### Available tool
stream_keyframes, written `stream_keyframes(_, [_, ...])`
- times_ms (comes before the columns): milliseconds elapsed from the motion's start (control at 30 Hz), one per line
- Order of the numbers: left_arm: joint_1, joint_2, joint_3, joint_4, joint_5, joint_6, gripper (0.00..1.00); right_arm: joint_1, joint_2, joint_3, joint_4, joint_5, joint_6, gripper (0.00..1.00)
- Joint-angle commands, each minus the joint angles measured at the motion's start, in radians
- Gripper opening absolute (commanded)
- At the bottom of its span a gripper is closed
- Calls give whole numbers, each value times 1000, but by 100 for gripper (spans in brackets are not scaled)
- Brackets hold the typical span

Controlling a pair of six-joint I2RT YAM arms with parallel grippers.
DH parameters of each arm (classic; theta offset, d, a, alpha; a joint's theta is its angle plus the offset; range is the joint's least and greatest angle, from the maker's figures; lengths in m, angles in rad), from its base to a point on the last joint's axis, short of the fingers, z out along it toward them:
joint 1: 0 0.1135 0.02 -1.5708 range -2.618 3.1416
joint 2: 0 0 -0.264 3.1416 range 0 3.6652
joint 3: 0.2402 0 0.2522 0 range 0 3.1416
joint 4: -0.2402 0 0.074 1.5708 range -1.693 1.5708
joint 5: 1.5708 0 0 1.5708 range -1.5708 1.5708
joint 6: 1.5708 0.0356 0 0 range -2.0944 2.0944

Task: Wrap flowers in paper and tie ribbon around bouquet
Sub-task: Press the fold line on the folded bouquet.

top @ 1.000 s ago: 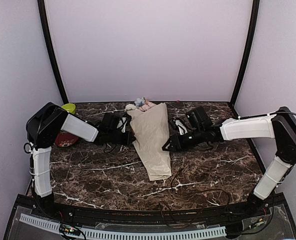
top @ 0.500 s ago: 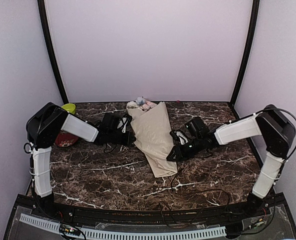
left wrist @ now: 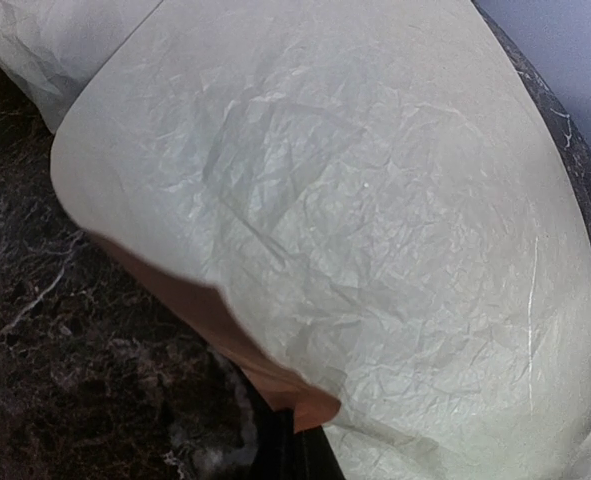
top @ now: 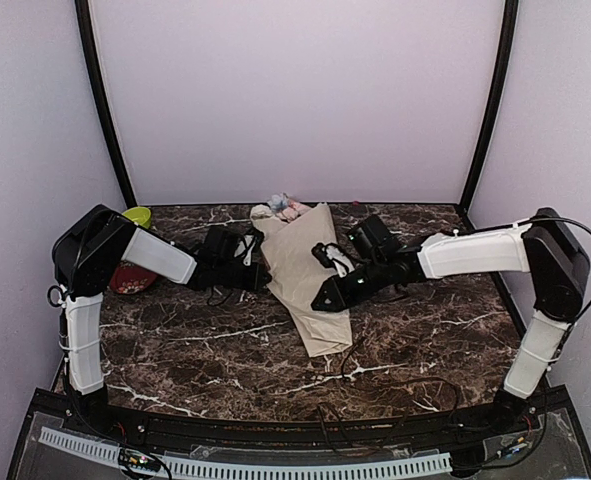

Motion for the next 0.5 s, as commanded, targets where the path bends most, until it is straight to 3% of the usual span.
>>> stream_keyframes(0, [11,17,7,-62,-13,17,0,71,104,31,-49,3,-51,21])
stream_keyframes(200, [10,18,48,-105,-39,53,3,98,174,-2,-13,2,-28,19])
stream_keyframes(300, [14,12,123,-201,-117,95,12,102,192,-20,2,7,-14,19])
stream_keyframes(367, [27,3,171,-268,-184,121,25,105,197,-31,12,6,-6,18])
stream_keyframes(467, [71,-22,221,-347,-243,134,33,109,204,-43,26,3,2,18])
